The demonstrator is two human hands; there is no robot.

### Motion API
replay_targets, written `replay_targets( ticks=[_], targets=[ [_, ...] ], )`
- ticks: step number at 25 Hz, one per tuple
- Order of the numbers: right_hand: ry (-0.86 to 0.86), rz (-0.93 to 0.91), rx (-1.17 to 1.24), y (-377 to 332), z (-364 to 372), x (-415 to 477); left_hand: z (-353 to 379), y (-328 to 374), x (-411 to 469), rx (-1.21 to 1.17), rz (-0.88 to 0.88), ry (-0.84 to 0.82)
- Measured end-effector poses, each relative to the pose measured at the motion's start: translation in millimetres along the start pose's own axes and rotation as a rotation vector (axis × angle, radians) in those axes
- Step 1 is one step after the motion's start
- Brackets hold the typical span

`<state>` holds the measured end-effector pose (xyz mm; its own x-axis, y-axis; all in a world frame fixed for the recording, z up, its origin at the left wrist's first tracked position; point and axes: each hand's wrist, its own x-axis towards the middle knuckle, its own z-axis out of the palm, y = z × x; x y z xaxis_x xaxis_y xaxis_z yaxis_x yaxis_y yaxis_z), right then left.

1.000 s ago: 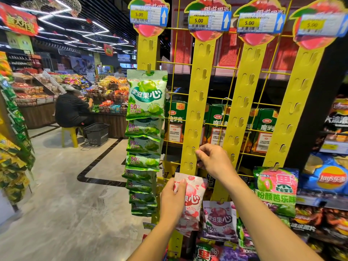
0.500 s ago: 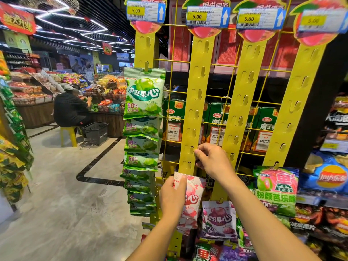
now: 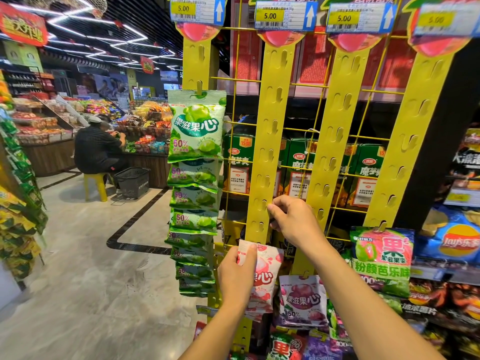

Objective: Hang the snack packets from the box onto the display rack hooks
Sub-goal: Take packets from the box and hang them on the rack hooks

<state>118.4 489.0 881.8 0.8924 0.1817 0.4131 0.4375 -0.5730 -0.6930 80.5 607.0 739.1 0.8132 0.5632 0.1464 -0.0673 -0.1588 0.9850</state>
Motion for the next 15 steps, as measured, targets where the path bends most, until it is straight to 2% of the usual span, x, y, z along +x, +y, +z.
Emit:
replay_targets(
  ticks=[11,15],
  targets=[
    [-0.017,-0.006,0.012,2.8,0.7,1.4,-1.8,16.5,7.2,-0.038,0.078,0.062],
    [-0.016,-0.004,0.01,3.1,0.8,1.5,-0.8,10.5,7.4,-0.02,0.054,0.057]
  ],
)
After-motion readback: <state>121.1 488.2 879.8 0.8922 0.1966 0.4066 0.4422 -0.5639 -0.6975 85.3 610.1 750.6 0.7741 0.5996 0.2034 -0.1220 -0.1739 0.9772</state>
